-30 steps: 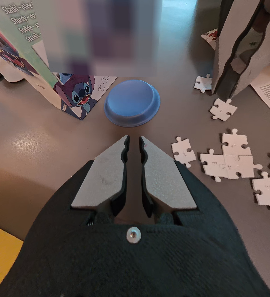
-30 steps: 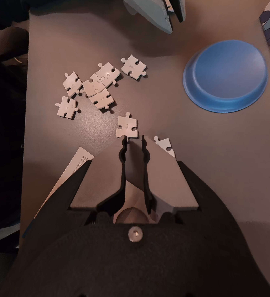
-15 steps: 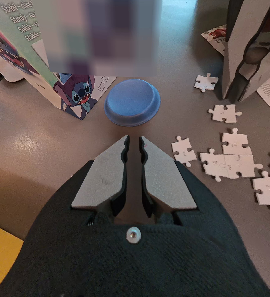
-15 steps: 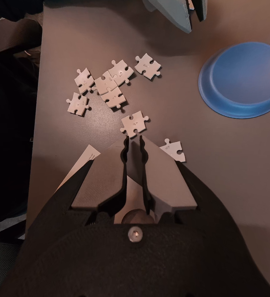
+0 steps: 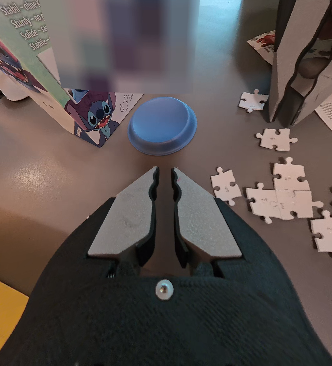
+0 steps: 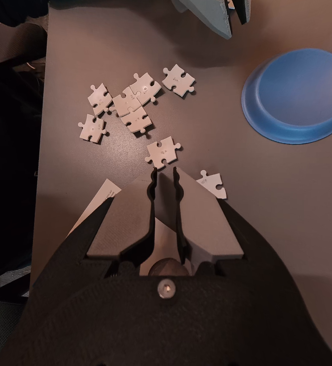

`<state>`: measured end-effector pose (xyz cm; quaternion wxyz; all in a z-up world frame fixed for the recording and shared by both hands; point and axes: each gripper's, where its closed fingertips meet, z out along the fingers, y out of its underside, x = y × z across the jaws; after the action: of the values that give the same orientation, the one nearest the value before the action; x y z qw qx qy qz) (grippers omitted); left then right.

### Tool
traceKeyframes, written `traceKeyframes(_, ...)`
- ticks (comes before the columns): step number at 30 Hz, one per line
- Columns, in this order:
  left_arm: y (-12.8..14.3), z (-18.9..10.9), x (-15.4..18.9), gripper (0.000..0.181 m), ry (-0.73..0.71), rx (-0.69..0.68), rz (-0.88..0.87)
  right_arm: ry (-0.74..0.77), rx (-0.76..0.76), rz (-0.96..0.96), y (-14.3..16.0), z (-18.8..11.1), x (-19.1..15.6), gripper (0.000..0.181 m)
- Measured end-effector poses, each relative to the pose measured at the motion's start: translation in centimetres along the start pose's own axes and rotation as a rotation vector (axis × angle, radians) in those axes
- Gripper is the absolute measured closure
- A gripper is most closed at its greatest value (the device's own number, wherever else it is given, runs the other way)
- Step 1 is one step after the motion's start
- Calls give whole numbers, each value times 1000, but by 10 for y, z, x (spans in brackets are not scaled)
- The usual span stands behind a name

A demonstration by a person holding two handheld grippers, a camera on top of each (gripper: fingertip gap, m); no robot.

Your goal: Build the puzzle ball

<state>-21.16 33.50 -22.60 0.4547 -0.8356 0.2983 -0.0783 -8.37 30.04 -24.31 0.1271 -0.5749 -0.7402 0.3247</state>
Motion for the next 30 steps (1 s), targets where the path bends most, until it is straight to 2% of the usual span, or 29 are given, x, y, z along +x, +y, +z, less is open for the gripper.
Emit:
traceKeyframes(10, 0, 0, 0, 171, 1, -4, -1, -55, 38, -7, -6, 4, -5, 151)
traceKeyframes(14, 1, 0, 0, 172, 1, -5, 0, -22, 40, -72, -7, 6, -2, 143)
traceKeyframes(20, 1, 1, 1, 171, 3, -7, 1, -12, 41, -183, -7, 9, -3, 142)
traceKeyframes(23, 0, 1, 1, 171, 3, -7, -1, 28, 28, -260, -6, 10, 2, 149)
traceKeyframes(25, 0, 1, 1, 171, 2, -7, -1, 47, 33, -305, -7, 10, 4, 148)
traceKeyframes(30, 0, 1, 0, 171, 1, -5, -5, 23, 39, -331, -9, 13, -1, 151)
